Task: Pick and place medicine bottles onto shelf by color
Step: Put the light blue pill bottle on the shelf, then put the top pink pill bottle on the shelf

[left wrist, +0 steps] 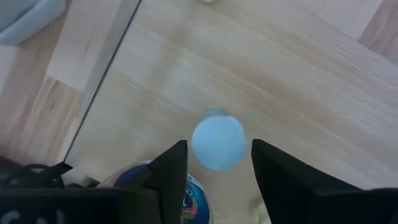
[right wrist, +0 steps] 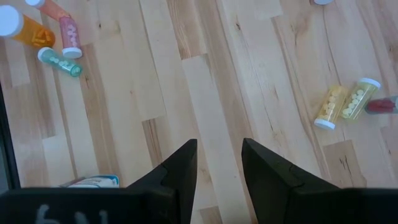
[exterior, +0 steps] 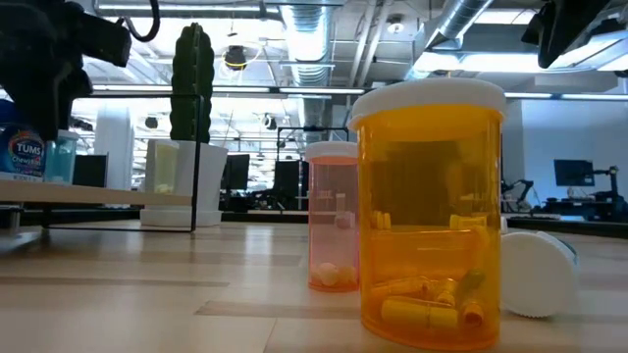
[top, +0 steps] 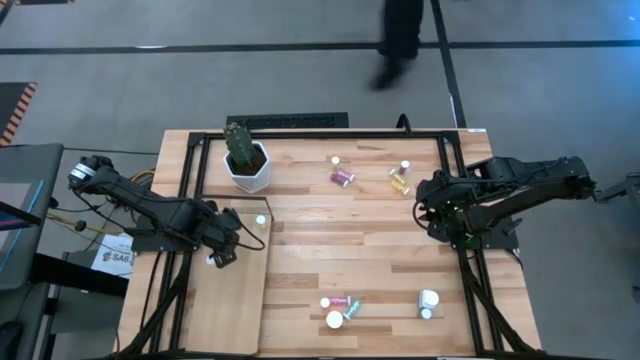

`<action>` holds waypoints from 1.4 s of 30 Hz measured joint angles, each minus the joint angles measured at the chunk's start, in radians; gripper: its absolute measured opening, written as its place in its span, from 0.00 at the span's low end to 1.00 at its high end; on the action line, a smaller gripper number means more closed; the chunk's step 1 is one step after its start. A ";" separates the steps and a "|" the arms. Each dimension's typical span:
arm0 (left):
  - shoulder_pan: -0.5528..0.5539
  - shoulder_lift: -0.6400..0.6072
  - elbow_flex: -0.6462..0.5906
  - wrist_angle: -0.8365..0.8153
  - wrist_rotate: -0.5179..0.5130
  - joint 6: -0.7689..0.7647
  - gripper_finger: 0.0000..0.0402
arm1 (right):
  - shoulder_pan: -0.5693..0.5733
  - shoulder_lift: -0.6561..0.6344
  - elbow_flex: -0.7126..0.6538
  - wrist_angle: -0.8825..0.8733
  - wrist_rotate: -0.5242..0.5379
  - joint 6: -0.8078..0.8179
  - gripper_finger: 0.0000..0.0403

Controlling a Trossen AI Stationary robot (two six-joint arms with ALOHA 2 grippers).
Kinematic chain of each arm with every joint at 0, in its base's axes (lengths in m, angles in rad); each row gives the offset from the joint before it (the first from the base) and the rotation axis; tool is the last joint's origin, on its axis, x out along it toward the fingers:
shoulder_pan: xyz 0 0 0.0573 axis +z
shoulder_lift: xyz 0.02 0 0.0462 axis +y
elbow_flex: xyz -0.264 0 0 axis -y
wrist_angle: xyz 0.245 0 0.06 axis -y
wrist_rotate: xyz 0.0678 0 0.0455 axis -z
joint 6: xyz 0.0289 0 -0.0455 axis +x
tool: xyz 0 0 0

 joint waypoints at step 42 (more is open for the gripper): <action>0.188 0.020 0.389 0.296 -0.398 0.641 0.43 | 0.000 0.000 0.000 0.000 0.000 -0.093 0.37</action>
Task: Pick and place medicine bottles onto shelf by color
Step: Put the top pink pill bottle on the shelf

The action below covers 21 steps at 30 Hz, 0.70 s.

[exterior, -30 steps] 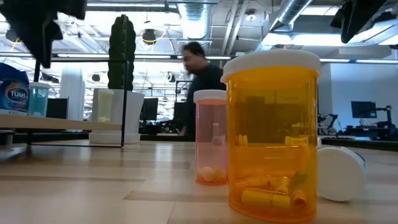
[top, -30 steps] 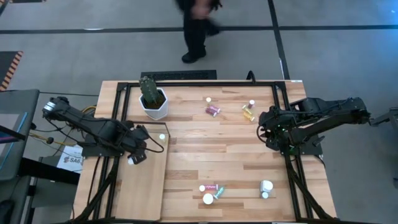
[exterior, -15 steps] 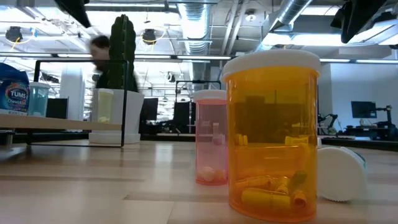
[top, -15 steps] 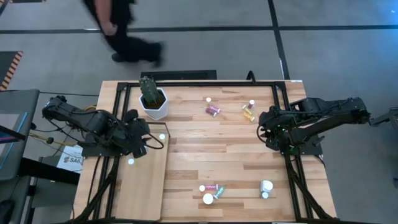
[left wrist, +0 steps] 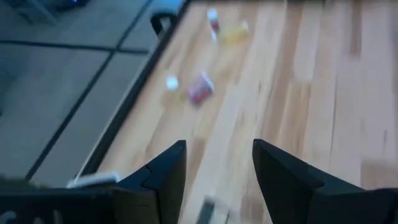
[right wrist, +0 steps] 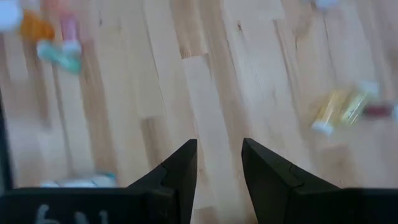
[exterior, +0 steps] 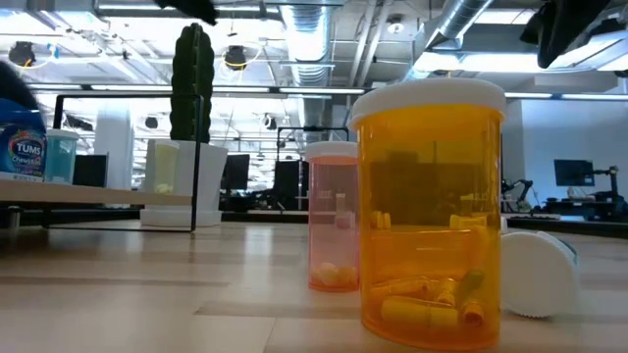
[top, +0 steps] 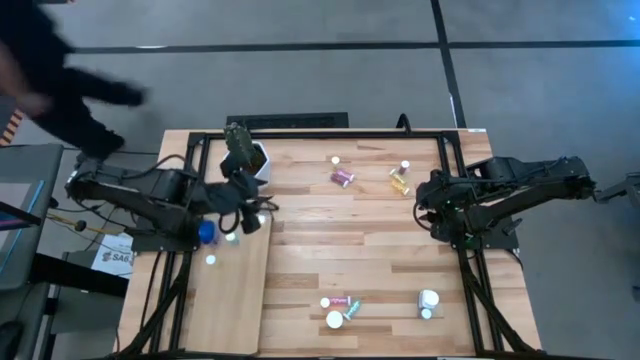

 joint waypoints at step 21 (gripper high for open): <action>0.039 0.000 0.000 0.498 -0.002 0.003 0.43 | -0.107 0.000 0.000 0.521 0.204 -0.148 0.38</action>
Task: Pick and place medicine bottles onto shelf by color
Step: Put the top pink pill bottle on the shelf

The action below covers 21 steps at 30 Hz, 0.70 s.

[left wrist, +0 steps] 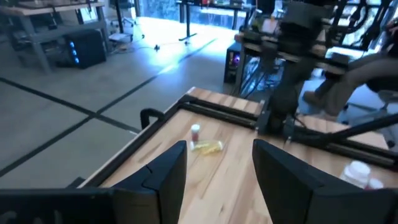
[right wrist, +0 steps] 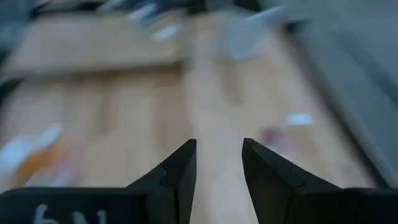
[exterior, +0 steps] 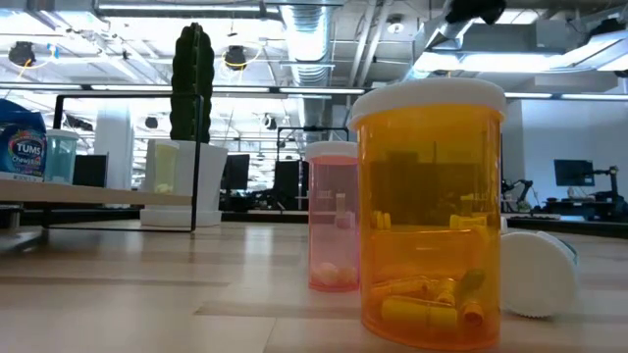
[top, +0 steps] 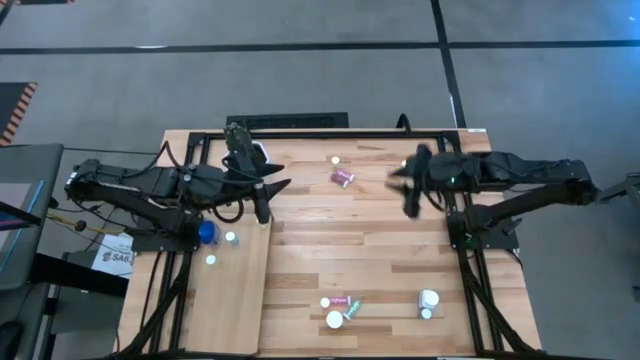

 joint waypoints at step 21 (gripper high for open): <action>0.000 0.000 0.000 0.170 0.030 0.072 0.43 | -0.258 0.239 0.000 0.417 0.108 0.130 0.37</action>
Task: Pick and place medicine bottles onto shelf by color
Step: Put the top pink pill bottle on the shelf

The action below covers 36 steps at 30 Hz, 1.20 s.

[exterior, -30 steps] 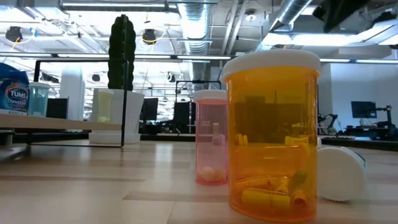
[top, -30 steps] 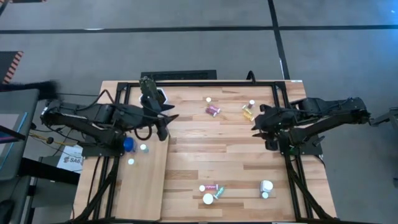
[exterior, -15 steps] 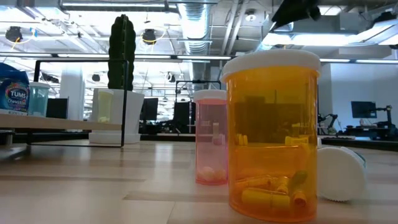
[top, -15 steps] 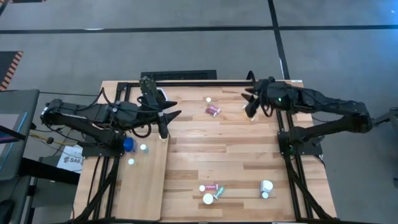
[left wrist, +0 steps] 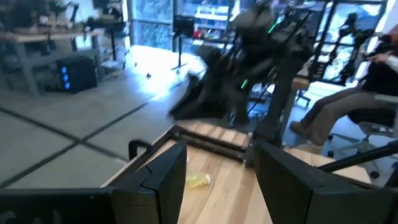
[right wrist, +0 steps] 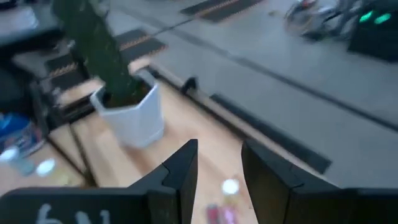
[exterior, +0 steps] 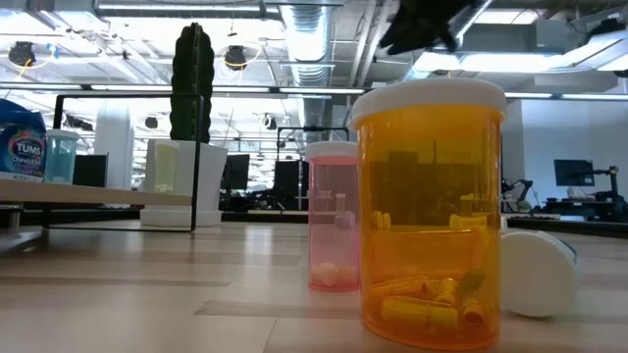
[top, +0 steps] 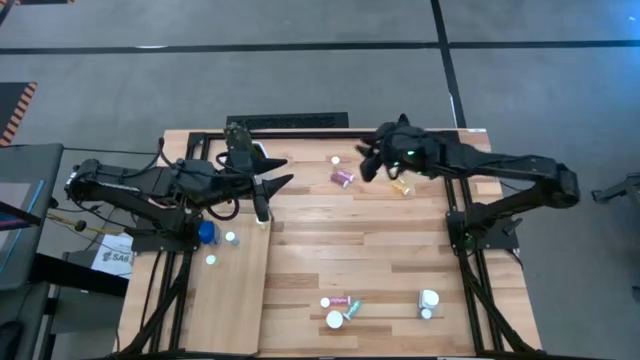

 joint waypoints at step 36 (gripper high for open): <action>0.000 0.000 0.000 0.056 0.042 0.143 0.43 | -0.171 0.552 0.141 -0.206 -0.337 0.060 0.41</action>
